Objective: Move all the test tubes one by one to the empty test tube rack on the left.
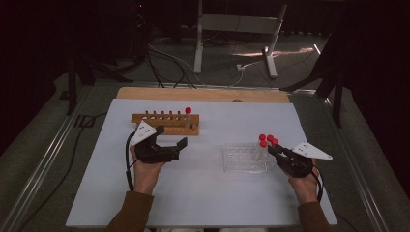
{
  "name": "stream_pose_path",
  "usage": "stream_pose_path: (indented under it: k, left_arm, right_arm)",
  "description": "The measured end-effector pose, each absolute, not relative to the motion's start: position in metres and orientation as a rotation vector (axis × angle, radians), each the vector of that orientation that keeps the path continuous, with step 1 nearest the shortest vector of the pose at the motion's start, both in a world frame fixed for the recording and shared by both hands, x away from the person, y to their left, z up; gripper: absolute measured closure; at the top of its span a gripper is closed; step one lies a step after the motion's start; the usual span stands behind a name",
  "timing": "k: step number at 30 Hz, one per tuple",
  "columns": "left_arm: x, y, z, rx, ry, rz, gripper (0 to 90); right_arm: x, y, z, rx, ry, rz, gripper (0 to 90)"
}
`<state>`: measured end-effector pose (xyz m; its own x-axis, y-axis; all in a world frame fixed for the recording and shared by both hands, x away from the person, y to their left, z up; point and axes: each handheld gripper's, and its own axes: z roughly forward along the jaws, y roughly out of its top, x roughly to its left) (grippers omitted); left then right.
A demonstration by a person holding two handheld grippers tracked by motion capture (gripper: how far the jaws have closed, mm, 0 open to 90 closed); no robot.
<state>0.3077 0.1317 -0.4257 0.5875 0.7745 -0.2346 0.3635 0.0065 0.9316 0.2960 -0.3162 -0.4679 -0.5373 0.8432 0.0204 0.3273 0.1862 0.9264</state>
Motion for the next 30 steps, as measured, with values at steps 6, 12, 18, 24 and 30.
stream_pose_path:
  k: [6,12,18,24,30]
  left_arm:
    - [0.307,0.132,-0.426,1.598,0.981,0.422,0.5]
    - [0.306,0.131,-0.425,1.594,0.979,0.425,0.6]
    - [0.306,0.13,-0.424,1.594,0.98,0.424,0.6]
    - [0.304,0.126,-0.422,1.596,0.965,0.42,0.6]
    - [0.302,0.119,-0.418,1.598,0.944,0.411,0.6]
  right_arm:
    - [0.294,-0.317,-0.459,1.082,1.942,1.347,74.1]
    - [0.289,-0.316,-0.448,1.058,1.928,1.35,74.1]
    - [0.283,-0.315,-0.435,1.029,1.912,1.361,74.1]
    - [0.278,-0.311,-0.426,0.993,1.936,1.368,74.1]
    - [0.275,-0.305,-0.422,0.965,1.983,1.373,74.0]
